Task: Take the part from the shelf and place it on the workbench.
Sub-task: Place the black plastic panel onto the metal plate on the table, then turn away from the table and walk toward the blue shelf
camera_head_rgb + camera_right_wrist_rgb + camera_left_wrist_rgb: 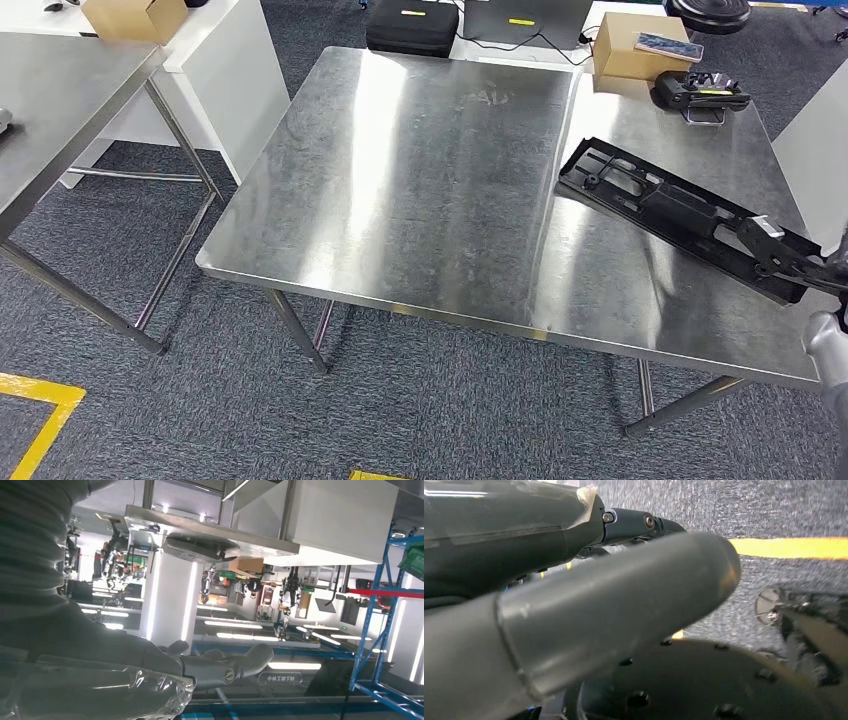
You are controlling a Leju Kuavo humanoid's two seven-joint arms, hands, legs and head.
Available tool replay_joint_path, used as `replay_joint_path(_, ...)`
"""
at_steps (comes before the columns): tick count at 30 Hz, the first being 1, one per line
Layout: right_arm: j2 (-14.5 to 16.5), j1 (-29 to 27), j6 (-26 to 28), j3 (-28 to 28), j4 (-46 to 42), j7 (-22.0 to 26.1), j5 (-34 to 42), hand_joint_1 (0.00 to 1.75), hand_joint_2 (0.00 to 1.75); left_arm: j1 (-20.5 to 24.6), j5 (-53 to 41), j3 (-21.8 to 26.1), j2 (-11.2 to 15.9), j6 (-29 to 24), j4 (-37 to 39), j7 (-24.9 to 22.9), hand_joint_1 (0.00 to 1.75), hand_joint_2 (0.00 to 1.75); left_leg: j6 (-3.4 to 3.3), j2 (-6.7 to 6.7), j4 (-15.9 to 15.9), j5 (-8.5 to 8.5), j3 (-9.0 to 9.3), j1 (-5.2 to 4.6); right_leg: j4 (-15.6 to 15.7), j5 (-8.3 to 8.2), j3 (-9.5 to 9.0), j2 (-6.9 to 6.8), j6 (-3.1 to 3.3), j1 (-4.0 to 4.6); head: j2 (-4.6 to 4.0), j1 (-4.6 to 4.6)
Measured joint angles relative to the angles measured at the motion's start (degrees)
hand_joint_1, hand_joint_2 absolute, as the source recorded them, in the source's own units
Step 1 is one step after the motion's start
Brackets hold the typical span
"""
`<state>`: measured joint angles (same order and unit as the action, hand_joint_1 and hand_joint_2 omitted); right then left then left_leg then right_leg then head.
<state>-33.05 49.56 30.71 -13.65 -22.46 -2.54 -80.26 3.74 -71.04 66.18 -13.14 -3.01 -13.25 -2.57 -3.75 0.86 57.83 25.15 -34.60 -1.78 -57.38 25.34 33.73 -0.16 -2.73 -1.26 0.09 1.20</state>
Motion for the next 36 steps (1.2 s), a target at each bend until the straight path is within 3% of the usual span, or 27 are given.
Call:
replay_joint_path(6,-1.02,-1.27,-0.20,-0.77,-0.83,1.09,1.21,0.00,1.75,-0.08,-1.31,-1.03,0.01,0.52,0.07,-0.30,0.00,0.00,-0.02,0.07,0.01,-0.01,-0.01,-0.01,0.01,0.00,0.00,-0.09,0.00,0.00,0.00,0.01)
replay_joint_path(11,-7.17,-7.25,-3.58,-4.79,-5.28,2.81,5.33,0.00,1.75,0.36,-3.35,-4.88,-0.46,2.87,0.58,1.79,0.00,0.00,-0.22,0.26,0.01,0.04,-0.09,-0.14,0.02,0.11,-0.02,-0.17,-0.23,-0.05,0.00,0.00)
replay_joint_path(21,-15.43,-11.84,-8.22,-9.32,-5.97,0.66,9.03,0.00,1.75,1.27,-3.47,-5.62,-0.89,4.55,0.99,1.50,0.00,0.00,-0.56,0.40,0.03,0.05,-0.12,-0.33,0.03,0.23,-0.05,-0.47,-0.43,-0.25,0.00,0.01)
replay_joint_path(29,-21.15,-25.91,-9.48,-19.46,-6.53,1.38,15.77,0.00,1.75,1.36,-3.56,-6.11,-2.08,2.66,1.09,1.58,0.00,0.00,-0.84,0.51,0.03,0.25,-0.10,-0.43,0.05,0.39,-0.12,-0.54,-0.66,-0.35,0.00,0.02)
replay_joint_path(36,-21.13,-39.52,-10.05,-31.69,-7.56,2.44,18.49,0.00,1.75,1.43,-2.93,-6.14,-2.69,1.25,1.12,2.16,0.00,0.00,-0.95,0.57,0.02,0.35,0.03,-0.48,0.06,0.50,-0.21,-0.54,-0.80,-0.41,0.00,0.02)
